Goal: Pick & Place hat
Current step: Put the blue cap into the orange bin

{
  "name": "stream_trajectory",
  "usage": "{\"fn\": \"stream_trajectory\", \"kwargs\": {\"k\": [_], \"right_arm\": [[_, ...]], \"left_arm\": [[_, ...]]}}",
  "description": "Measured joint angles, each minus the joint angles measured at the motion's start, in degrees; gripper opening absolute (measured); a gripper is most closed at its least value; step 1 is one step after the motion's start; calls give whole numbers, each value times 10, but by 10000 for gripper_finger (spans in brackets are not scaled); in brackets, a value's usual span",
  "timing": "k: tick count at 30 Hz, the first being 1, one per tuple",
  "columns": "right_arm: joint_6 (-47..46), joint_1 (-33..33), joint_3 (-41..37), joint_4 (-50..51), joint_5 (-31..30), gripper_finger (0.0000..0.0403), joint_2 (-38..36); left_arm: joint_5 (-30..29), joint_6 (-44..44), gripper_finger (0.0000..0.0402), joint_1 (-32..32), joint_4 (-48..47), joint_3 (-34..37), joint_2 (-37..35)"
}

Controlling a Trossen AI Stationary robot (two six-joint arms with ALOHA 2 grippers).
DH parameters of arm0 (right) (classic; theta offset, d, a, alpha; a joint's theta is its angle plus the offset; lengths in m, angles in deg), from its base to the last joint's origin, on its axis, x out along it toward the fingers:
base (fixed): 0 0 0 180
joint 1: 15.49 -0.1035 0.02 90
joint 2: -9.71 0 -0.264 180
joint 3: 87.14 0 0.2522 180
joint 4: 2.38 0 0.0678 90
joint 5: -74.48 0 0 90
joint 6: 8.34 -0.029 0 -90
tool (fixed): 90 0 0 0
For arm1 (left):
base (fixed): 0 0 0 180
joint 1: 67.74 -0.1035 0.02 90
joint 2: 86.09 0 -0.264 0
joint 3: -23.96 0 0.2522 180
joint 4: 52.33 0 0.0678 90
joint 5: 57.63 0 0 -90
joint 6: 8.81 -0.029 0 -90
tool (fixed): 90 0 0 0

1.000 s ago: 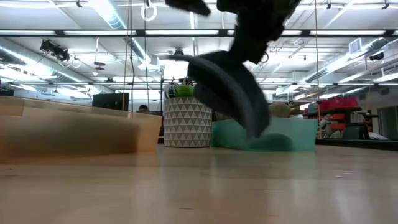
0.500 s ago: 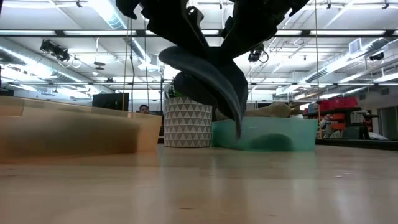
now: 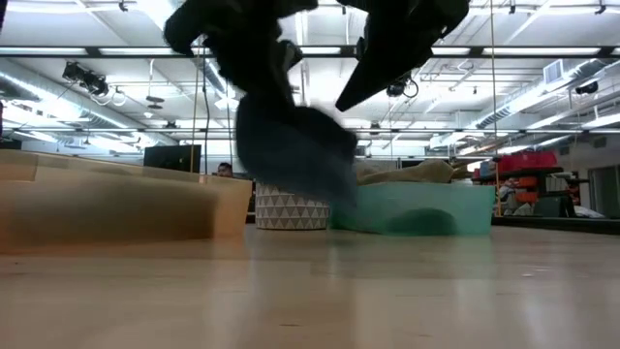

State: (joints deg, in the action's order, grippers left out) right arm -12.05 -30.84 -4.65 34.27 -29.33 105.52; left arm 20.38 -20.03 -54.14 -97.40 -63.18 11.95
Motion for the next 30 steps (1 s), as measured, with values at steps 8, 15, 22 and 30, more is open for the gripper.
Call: {"fn": "stream_trajectory", "kwargs": {"k": [8, 15, 22, 30], "right_arm": [[-33, -13, 0, 4, -2, 126, 0], [-35, -13, 0, 7, -3, 168, 0], [-34, -13, 0, 7, -3, 174, 0], [-34, -12, 0, 7, -3, 165, 1]], "left_arm": [[-23, -42, 11, 17, -98, -1, -40], [-60, -178, 12, 51, -207, -2, -168], [-10, -197, 12, 58, -425, -2, -264], [45, -217, 11, 59, -432, 6, -281]]}}
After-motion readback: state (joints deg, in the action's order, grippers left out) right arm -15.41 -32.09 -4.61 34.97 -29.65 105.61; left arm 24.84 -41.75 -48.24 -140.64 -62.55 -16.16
